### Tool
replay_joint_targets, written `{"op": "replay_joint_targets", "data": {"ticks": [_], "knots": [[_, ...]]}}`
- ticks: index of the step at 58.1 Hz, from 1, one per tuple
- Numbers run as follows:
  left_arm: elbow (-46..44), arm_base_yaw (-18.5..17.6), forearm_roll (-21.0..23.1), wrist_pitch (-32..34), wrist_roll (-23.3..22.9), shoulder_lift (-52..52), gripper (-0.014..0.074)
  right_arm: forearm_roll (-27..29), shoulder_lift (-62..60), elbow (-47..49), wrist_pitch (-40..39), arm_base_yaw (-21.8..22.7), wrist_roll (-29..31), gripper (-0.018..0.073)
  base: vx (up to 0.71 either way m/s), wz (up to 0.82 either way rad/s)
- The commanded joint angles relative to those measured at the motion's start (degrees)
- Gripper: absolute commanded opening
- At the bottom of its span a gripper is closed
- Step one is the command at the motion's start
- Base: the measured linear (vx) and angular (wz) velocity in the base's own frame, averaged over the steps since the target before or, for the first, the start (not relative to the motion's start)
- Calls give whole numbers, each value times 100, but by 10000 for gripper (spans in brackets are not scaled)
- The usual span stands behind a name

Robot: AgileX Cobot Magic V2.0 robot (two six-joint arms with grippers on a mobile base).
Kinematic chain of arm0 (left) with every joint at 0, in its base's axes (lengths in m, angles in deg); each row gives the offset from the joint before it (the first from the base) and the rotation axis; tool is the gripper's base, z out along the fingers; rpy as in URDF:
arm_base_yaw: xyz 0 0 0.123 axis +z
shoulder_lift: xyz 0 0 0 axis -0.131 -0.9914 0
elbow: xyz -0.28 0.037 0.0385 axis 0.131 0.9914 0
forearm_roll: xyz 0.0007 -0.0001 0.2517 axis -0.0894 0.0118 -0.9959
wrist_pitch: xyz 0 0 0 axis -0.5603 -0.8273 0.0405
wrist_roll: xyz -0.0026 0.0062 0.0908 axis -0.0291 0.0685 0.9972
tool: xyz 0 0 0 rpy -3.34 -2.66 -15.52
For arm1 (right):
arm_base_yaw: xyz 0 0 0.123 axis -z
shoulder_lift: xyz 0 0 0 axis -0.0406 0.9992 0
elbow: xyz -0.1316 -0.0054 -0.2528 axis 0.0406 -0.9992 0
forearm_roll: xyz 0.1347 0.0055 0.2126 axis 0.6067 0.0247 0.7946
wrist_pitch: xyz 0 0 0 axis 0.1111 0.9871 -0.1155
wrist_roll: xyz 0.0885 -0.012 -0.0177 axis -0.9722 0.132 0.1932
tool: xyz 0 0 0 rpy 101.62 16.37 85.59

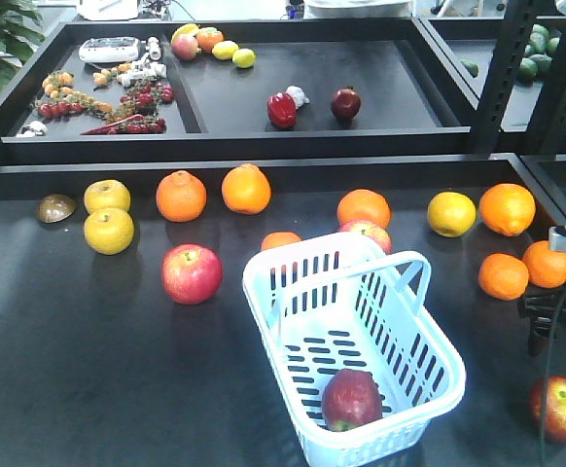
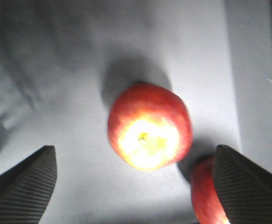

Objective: Pick three apples into basket with both arms
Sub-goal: 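Move the right gripper back over the remaining red apples, then grasp a second red apple with the right gripper and lift it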

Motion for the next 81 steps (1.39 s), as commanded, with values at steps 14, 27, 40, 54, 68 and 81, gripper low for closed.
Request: {"op": "replay_joint_targets", "data": {"ticks": [14,27,40,54,68,81], "knots": [[-137,-26,207,149,-26,-3,-6,-208,462,147,-75,57,41,621,0,0],[-137,-26,207,149,-26,-3,-6,-539,742,147,-75,57,-128,613,0,0],[-137,-26,207,149,-26,-3,-6,-534,891,147,-113,57,-126,608,0,0],[-137,-26,207,149,-26,-3,-6,-534,1211,147,-208,57,-121,596,0,0],[-137,-26,207,149,-26,-3,-6,-534,1327,147,-274,57,-33,547,0,0],[-137,-26,207,149,-26,-3,-6,-444,1032,147,-295,45,147,260,0,0]]}}
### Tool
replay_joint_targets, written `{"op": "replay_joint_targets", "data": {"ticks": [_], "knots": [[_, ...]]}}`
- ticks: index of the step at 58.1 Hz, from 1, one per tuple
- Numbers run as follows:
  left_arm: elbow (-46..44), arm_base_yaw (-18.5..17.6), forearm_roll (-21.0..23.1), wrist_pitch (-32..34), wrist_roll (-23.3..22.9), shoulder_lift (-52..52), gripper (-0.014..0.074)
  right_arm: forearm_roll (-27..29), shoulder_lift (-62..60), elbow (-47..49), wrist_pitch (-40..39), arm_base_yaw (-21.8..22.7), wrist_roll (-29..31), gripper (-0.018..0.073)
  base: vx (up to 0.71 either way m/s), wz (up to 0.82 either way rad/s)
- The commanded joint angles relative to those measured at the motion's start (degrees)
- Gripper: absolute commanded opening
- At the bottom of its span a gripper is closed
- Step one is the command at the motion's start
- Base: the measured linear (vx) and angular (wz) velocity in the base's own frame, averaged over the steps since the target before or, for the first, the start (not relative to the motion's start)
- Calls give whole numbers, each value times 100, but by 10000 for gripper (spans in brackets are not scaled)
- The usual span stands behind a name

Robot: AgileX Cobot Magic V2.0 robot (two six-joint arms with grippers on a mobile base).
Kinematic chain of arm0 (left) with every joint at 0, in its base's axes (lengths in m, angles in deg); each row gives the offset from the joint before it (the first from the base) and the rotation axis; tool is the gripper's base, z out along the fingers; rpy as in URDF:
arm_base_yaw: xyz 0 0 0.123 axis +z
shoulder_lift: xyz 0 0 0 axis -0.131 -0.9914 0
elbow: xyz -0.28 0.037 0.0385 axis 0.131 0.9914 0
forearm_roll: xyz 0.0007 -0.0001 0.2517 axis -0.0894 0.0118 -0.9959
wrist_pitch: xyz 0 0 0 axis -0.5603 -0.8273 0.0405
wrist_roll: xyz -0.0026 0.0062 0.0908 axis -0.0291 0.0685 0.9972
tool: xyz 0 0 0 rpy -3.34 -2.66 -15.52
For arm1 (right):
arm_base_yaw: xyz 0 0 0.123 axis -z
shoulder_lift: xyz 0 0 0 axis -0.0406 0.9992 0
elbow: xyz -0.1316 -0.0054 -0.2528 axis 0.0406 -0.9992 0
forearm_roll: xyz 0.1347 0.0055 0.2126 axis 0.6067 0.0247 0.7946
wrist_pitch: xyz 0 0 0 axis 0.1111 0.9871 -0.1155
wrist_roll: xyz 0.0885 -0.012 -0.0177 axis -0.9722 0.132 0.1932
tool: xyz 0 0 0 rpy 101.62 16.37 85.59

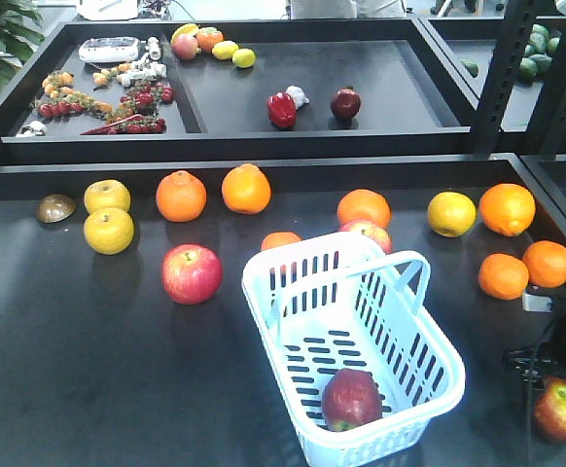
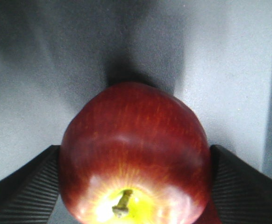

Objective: Pick three apples into basket with both arms
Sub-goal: 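Grasp a second red apple with the right gripper and lift it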

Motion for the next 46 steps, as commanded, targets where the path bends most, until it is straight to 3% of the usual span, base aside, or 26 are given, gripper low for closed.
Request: {"op": "replay_joint_targets", "data": {"ticks": [1,10,16,32,46], "knots": [[-137,-26,207,149,-26,-3,-6,38,-537,122,-9,25,233,222,0,0],[-137,-26,207,149,-26,-3,-6,230,-1292,122,0,25,505,-17,0,0],[-137,-26,207,149,-26,-3,-6,701,-1937,122,39,24,735,-9,0,0],[-137,-26,207,149,-26,-3,-6,2481,-3606,116,590,-101,2162,-5,0,0],[-137,-26,207,149,-26,-3,-6,3064,-4305,116,783,-1341,2155,-5,0,0]]}}
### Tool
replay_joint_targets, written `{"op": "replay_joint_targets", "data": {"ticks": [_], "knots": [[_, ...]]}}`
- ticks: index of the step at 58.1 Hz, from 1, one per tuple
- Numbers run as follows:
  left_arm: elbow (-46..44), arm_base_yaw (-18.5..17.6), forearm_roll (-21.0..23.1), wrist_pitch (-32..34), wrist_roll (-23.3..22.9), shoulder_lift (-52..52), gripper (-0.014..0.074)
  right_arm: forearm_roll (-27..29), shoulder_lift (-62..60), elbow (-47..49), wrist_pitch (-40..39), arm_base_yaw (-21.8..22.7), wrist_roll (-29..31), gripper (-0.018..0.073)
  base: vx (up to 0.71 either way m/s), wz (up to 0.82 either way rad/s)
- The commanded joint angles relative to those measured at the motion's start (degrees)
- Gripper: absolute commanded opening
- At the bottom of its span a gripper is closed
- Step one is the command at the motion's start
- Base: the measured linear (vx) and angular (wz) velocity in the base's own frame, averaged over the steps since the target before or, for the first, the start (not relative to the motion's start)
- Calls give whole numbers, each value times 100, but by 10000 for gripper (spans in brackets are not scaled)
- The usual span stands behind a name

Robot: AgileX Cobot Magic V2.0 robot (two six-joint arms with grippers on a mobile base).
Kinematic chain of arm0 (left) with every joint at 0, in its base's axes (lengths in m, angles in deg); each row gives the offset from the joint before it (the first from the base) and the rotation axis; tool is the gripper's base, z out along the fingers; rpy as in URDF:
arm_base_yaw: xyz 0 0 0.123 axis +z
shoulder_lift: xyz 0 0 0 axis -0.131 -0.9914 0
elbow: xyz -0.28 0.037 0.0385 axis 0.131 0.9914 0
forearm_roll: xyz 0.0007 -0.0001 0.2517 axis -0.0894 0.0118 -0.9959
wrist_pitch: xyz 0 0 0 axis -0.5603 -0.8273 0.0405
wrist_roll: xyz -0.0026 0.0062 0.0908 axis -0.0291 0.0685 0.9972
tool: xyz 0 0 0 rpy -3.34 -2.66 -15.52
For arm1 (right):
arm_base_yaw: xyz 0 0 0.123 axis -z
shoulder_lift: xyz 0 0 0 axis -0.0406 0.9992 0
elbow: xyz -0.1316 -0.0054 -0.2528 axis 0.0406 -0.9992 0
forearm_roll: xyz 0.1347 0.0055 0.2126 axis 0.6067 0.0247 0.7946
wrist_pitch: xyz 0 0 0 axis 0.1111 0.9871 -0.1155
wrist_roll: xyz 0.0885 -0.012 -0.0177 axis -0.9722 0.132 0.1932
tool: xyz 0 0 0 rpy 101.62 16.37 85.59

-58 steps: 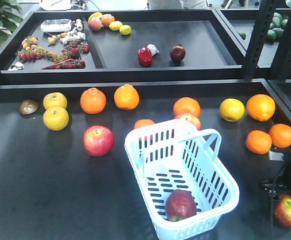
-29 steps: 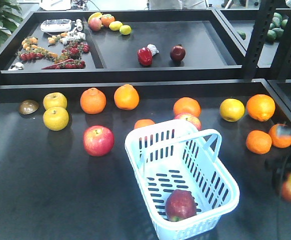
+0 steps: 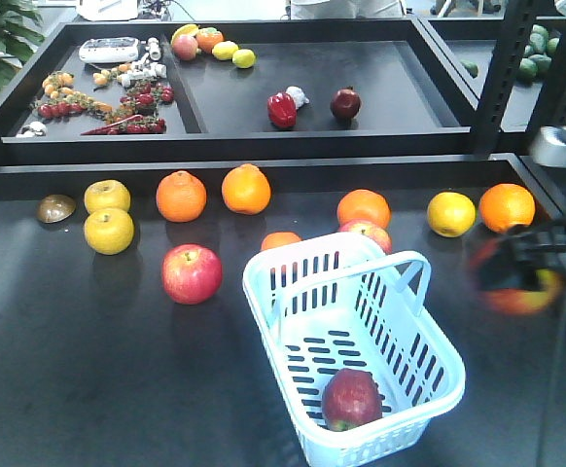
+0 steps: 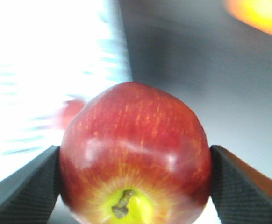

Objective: Pick three apples into basket with both arms
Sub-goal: 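Carry the apple over the basket and release it from the right gripper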

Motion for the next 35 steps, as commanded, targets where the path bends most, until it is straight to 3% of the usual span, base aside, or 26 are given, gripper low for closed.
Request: {"op": "replay_joint_targets", "data": {"ticks": [1,12,20,25,35], "knots": [[-137,-26,207,149,-26,-3,-6,331,-278,138,-117,-521,-57,-5,0,0],[-137,-26,207,149,-26,-3,-6,298,-102,138,-413,-1262,-426,13,0,0],[-137,-26,207,149,-26,-3,-6,298,229,138,-530,-1537,-432,99,0,0],[-137,-26,207,149,-26,-3,-6,298,466,138,-514,-1632,-432,216,0,0],[-137,-26,207,149,-26,-3,-6,298,901,138,-580,-1702,-416,536,0,0]]}}
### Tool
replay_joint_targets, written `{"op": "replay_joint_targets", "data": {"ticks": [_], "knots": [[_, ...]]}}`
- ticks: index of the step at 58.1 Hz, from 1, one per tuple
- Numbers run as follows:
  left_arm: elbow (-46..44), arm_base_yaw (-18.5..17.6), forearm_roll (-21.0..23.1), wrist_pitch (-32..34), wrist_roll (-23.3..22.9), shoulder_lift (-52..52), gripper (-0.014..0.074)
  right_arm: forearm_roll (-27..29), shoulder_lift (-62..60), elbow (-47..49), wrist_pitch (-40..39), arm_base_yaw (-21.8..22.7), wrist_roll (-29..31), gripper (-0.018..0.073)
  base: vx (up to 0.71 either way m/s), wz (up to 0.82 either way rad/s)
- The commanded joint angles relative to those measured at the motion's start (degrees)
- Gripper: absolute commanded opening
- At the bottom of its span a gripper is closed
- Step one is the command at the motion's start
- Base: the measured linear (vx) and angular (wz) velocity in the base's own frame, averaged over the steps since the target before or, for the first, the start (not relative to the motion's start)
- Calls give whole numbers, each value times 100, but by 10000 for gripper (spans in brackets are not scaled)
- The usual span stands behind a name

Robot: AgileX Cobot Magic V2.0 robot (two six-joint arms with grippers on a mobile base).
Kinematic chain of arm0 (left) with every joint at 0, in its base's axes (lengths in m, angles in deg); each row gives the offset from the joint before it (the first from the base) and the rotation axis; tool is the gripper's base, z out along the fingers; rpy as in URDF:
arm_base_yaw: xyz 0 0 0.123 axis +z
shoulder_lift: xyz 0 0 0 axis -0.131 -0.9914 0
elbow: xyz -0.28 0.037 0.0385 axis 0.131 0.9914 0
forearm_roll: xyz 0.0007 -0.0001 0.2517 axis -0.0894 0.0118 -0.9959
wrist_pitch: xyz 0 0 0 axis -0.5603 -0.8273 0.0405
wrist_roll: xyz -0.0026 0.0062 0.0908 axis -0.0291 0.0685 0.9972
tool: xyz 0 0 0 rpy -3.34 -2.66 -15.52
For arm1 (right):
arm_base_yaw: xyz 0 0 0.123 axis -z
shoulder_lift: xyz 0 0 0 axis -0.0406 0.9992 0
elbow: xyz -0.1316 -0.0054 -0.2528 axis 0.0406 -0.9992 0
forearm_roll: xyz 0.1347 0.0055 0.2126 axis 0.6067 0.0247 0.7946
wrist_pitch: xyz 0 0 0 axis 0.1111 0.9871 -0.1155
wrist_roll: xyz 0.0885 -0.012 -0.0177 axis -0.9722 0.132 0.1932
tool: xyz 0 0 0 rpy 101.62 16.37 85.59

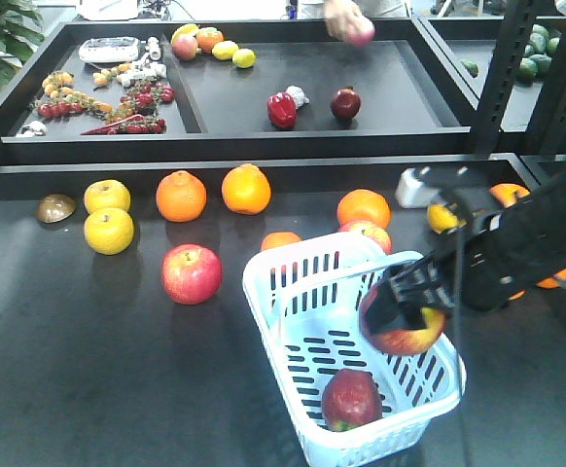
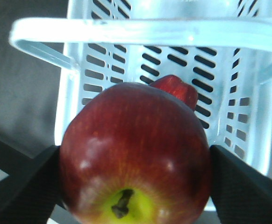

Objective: Pick three apples into basket with both arms
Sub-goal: 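Carry the apple over the basket and release it from the right gripper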

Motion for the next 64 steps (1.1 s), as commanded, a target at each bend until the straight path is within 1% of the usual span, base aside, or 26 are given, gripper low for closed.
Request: {"op": "replay_joint_targets", "data": {"ticks": [1,5,7,11,18,24,30,33,34,36,37,38,39,40,42,44,46,49,54,58,64], "knots": [[-137,-26,207,149,-26,-3,-6,127,24,146,-221,-13,30,559,0,0],[-137,-26,207,149,-26,-3,-6,127,135,146,-198,-13,30,648,0,0],[-137,-26,207,149,-26,-3,-6,127,158,146,-190,-13,25,676,0,0],[-137,-26,207,149,-26,-3,-6,103,159,146,-198,-13,13,699,0,0],[-137,-26,207,149,-26,-3,-6,40,159,146,-204,-13,13,678,0,0],[-137,-26,207,149,-26,-3,-6,-145,32,146,-82,-8,-57,617,0,0],[-137,-26,207,149,-26,-3,-6,-664,-358,146,56,-4,-466,501,0,0],[-137,-26,207,149,-26,-3,-6,-1099,-608,146,129,-4,-723,419,0,0],[-137,-26,207,149,-26,-3,-6,-1401,-721,146,162,-4,-850,377,0,0],[-137,-26,207,149,-26,-3,-6,-1641,-877,146,217,-4,-1090,301,0,0],[-137,-26,207,149,-26,-3,-6,-1967,-995,146,274,-4,-1188,270,0,0],[-137,-26,207,149,-26,-3,-6,-2046,-1071,146,319,4,-1335,221,0,0],[-137,-26,207,149,-26,-3,-6,-2274,-1144,146,371,4,-1423,188,0,0],[-137,-26,207,149,-26,-3,-6,-2504,-1251,146,448,4,-1547,137,0,0],[-137,-26,207,149,-26,-3,-6,-2791,-1386,146,540,4,-1683,69,0,0],[-137,-26,207,149,-26,-3,-6,-3135,-1529,146,665,17,-1972,-17,0,0],[-137,-26,207,149,-26,-3,-6,-3397,-1644,146,734,59,-2124,-15,0,0],[-137,-26,207,149,-26,-3,-6,-3557,-1760,146,920,238,-2188,-11,0,0],[-137,-26,207,149,-26,-3,-6,-3573,-1813,138,1125,779,-2094,-10,0,0],[-137,-26,207,149,-26,-3,-6,-3635,-1829,12,1102,1431,-2006,-8,0,0],[-137,-26,207,149,-26,-3,-6,-3565,-1829,-283,1009,2578,-1730,5,0,0]]}}
